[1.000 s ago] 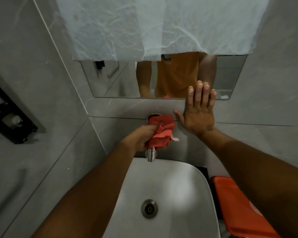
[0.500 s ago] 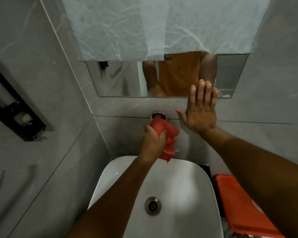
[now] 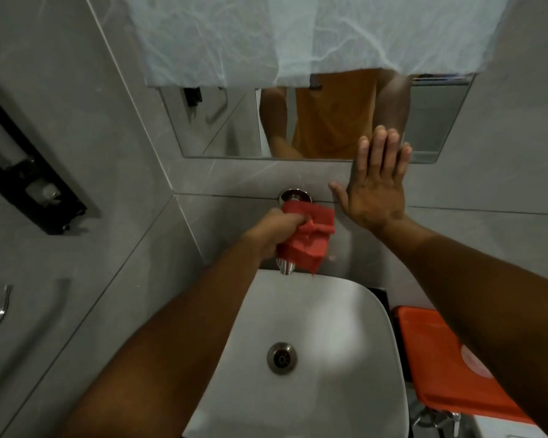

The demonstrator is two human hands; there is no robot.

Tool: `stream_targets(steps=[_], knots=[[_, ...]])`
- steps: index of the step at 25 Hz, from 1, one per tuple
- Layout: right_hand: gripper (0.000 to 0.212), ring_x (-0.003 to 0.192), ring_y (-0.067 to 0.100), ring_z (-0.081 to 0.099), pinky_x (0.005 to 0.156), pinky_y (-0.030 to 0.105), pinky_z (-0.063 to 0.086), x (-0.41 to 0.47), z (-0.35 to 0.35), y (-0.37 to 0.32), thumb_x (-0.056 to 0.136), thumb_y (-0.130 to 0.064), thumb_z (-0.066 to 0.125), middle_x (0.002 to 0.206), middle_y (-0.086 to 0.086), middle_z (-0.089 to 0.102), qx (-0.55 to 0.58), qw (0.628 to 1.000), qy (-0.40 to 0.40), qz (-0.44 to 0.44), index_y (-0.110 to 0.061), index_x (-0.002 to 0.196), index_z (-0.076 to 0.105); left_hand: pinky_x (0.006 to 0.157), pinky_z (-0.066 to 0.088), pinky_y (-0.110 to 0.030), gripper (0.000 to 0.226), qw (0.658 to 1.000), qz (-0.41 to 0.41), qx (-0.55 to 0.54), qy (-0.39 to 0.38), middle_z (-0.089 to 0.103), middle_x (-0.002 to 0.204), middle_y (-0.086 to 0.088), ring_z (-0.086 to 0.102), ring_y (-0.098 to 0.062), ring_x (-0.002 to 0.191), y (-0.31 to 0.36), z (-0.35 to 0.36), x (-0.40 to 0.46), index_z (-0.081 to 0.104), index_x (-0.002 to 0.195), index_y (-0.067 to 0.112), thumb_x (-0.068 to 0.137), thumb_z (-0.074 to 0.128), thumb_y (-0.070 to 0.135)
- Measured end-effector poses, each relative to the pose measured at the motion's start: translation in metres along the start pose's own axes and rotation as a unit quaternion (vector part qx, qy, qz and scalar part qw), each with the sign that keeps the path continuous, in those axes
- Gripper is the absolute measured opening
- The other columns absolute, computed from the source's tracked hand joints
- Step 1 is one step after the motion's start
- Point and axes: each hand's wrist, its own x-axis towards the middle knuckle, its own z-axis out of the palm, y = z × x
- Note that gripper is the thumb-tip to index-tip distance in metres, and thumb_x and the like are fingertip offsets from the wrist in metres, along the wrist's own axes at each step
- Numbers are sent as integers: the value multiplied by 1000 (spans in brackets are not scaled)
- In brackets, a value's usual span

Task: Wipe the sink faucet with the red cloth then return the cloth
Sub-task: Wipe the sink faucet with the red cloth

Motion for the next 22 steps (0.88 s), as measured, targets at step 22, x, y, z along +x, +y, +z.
stream_targets(steps=[22], knots=[[99, 152, 41, -7, 123, 61, 0, -1, -12, -1, 95, -67, 40, 162, 31, 11, 24, 999, -41, -15, -2, 158, 0, 90, 57, -64, 36, 988, -24, -134, -70, 77, 111, -26, 73, -47, 103, 19, -9, 10, 67, 116, 10, 96, 55, 37]])
